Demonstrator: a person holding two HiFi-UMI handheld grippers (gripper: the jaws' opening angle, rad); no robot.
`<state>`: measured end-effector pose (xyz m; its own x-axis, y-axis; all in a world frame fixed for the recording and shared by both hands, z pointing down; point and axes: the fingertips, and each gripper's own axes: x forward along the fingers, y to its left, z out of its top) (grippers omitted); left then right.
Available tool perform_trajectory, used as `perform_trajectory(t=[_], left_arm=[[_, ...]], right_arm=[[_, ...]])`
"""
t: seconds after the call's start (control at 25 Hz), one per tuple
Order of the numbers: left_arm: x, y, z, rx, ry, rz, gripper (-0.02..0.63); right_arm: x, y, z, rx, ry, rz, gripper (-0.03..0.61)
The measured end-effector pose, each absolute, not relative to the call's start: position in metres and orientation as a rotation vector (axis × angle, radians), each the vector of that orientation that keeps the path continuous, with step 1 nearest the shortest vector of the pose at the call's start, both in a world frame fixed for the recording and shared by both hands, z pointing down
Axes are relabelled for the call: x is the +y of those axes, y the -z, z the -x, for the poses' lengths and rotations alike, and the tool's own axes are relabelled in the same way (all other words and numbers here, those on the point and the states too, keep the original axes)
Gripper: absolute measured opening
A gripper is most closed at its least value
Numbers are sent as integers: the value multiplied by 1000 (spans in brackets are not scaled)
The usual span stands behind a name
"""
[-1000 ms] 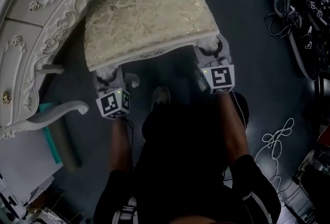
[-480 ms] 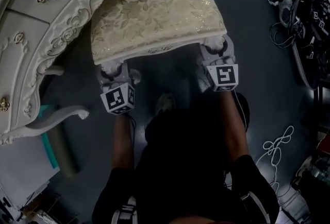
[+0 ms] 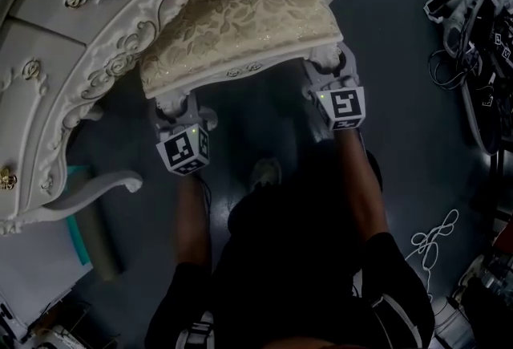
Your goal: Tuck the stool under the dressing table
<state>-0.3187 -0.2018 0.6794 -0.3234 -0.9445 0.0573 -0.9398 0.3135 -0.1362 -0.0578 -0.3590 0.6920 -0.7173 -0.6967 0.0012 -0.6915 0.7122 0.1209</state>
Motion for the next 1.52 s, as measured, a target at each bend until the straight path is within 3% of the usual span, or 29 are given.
perform_trajectory(t=[1.52], left_arm=[[-169, -701, 428, 2757, 151, 1439, 265]], right_arm=[[-400, -703, 227, -3043, 348, -817, 256]])
